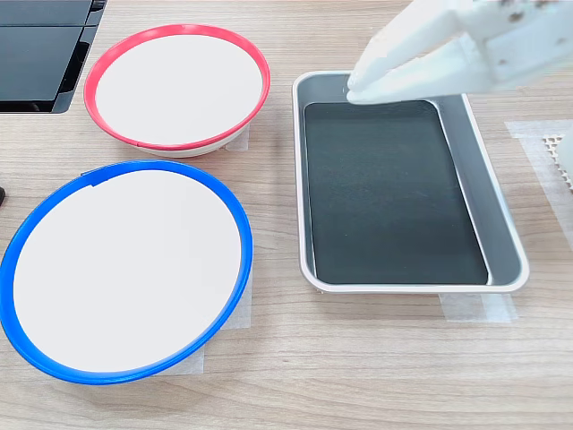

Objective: Lift the stacked dish and set it down on the table.

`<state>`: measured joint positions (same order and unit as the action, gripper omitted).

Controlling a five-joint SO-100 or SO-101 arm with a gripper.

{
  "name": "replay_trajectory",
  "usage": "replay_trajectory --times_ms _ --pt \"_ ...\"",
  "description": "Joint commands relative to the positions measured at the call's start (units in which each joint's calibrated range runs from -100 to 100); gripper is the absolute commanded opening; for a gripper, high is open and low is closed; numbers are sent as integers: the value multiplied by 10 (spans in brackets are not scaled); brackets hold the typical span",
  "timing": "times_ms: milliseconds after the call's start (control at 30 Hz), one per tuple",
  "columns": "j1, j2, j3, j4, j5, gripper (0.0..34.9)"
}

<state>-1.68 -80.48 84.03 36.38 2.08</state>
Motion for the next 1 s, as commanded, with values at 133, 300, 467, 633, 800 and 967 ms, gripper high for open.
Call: replay_trajectory --times_ms 133,300,467,633,800,967 --pt "-7 -146 137 43 -11 0" --pt "19 -183 160 84 -13 0" --pt "42 -185 160 110 -20 0" --pt "78 -185 160 110 -17 0" --pt "62 -185 160 110 -6 3" --pt "62 -185 160 110 -5 3"
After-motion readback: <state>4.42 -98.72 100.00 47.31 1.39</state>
